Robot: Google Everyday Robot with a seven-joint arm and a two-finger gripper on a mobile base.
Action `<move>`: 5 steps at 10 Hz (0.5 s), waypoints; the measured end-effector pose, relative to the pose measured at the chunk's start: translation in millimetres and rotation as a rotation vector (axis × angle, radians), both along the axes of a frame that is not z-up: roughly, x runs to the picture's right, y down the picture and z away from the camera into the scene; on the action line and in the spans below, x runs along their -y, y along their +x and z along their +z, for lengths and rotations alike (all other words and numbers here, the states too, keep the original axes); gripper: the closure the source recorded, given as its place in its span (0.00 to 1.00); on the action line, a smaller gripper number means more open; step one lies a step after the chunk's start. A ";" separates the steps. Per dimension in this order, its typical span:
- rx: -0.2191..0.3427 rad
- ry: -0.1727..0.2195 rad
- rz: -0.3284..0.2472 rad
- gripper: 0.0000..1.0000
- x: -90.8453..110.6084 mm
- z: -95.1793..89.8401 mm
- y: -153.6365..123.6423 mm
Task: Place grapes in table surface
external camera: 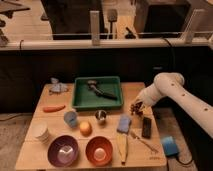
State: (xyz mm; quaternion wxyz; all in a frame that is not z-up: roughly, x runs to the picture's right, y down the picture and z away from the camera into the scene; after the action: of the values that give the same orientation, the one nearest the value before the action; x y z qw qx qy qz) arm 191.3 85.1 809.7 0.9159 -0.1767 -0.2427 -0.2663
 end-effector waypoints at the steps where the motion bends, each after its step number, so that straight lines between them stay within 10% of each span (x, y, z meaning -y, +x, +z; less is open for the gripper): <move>1: 0.009 -0.014 0.012 0.21 -0.2 3.6 0.9; 5: -0.008 -0.098 0.027 0.20 0.0 16.4 -2.2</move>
State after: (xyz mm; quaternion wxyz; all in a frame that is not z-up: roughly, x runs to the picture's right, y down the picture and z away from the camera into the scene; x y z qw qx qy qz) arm 189.1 85.1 826.1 0.9106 -0.2192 -0.2541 -0.2412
